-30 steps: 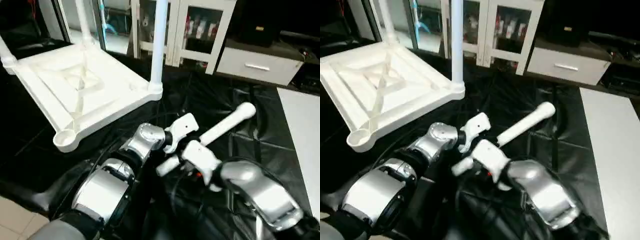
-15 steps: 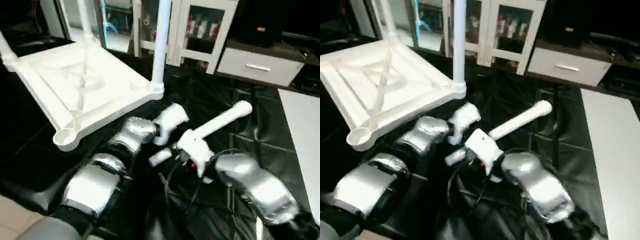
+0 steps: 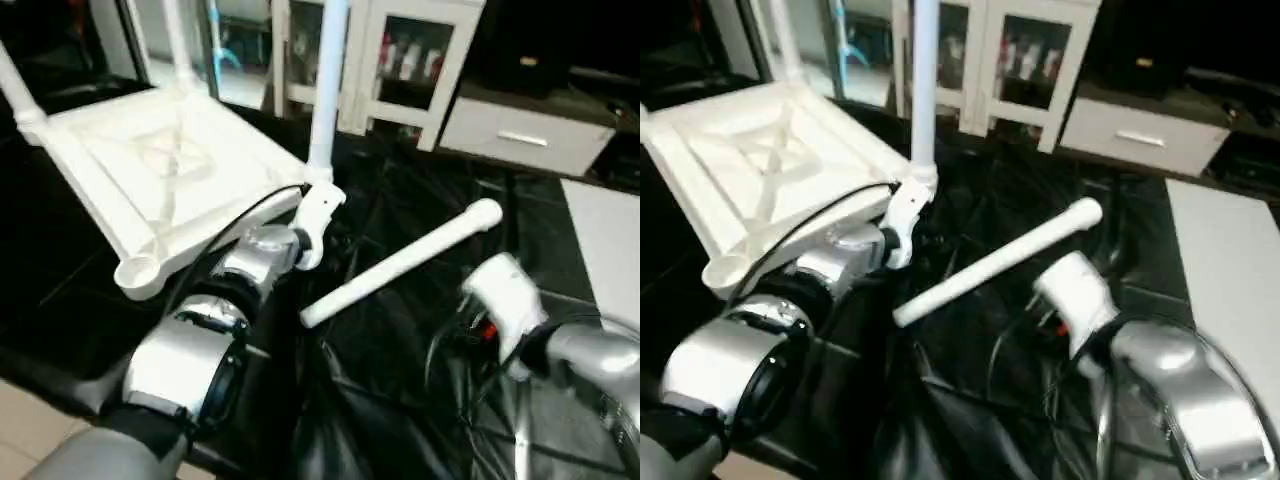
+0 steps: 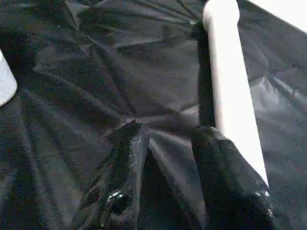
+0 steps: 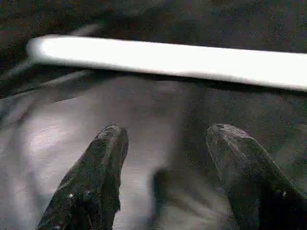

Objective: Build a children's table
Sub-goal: Pick table leg

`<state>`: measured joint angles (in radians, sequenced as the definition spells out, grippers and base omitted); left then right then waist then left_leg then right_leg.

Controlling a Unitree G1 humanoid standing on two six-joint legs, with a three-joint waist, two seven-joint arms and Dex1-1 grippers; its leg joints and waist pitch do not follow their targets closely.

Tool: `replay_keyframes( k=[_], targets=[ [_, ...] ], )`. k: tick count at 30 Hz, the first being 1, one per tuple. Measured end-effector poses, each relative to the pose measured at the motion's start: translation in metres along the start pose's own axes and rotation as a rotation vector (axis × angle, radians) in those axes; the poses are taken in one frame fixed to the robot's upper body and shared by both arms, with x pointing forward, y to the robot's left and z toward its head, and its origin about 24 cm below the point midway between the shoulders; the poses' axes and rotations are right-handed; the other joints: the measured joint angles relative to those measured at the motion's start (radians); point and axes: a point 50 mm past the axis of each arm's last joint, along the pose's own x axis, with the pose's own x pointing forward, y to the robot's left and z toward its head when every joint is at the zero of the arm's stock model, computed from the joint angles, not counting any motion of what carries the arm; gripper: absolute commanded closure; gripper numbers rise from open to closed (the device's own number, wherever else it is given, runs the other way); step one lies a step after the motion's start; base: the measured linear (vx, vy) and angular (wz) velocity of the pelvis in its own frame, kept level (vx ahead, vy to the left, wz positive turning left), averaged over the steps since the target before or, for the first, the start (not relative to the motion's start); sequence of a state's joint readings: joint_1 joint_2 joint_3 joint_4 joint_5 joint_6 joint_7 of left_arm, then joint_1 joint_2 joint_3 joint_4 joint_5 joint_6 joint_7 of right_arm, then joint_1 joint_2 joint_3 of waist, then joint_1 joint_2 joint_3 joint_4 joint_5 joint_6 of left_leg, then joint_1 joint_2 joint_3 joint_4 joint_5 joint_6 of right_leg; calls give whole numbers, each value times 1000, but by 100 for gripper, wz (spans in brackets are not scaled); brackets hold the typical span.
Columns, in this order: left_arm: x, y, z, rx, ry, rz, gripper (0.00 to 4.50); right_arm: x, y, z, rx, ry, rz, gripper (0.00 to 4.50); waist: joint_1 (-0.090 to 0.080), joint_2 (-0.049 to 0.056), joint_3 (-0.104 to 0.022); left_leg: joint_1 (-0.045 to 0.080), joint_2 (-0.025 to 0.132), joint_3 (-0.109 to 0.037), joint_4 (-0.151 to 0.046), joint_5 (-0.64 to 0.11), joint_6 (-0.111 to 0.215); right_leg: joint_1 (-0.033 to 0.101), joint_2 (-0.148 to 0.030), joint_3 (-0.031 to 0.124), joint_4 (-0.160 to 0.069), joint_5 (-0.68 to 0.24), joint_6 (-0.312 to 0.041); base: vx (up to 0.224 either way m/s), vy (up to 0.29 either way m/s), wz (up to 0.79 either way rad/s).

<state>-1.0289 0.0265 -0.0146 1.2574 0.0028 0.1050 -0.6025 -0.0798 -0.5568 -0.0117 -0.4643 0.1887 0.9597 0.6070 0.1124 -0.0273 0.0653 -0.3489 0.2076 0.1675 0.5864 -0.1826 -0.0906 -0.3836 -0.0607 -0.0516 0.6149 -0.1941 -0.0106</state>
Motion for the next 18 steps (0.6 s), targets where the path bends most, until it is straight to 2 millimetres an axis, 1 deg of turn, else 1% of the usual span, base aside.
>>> replay_keyframes(
  k=[2,4,6,9,10,11,13,15,18],
  targets=[
    [2,-4,6,-48,-21,-6,225,2,-5,-1,30,5,-49,155,0,0,0,0,0,-1,0,0,0,0,0,0,0,0,0,0,0,0],
    [4,-8,11,-59,-37,-21,217,5,-5,0,48,0,-49,155,0,1,0,0,0,-1,0,0,0,0,0,0,-1,0,0,0,0,0],
    [3,-10,9,-39,-42,-33,196,7,-2,2,40,-6,-37,155,-2,1,0,-1,0,0,-1,0,0,0,0,1,-1,0,0,0,0,0],
    [-5,-9,-9,-5,-17,-89,183,9,0,2,28,5,-15,155,-3,1,0,-1,0,1,-1,0,0,-1,1,2,-2,0,0,0,0,0],
    [-8,-8,-19,-15,9,-107,165,9,1,1,26,9,-9,155,-2,1,0,-1,0,1,-1,0,0,-2,1,1,-3,0,0,0,0,0],
    [-11,-7,-26,-22,28,-117,165,8,0,1,23,12,-9,155,0,1,0,-1,0,1,-1,0,0,-3,1,1,-2,0,0,0,0,0],
    [-24,-8,-35,47,47,-181,151,7,2,-1,6,33,32,155,1,1,0,-1,0,1,-1,0,0,-3,0,2,-3,0,0,0,0,0],
    [-30,-9,-41,73,65,-211,136,7,3,-1,9,36,59,155,1,0,0,-1,0,1,-1,0,0,-3,0,2,-2,0,0,0,0,0],
    [-33,-13,-41,128,78,-233,109,7,7,-2,9,37,99,155,4,1,0,-1,0,1,-1,0,0,-2,0,2,-2,0,1,0,0,0]
  ],
)
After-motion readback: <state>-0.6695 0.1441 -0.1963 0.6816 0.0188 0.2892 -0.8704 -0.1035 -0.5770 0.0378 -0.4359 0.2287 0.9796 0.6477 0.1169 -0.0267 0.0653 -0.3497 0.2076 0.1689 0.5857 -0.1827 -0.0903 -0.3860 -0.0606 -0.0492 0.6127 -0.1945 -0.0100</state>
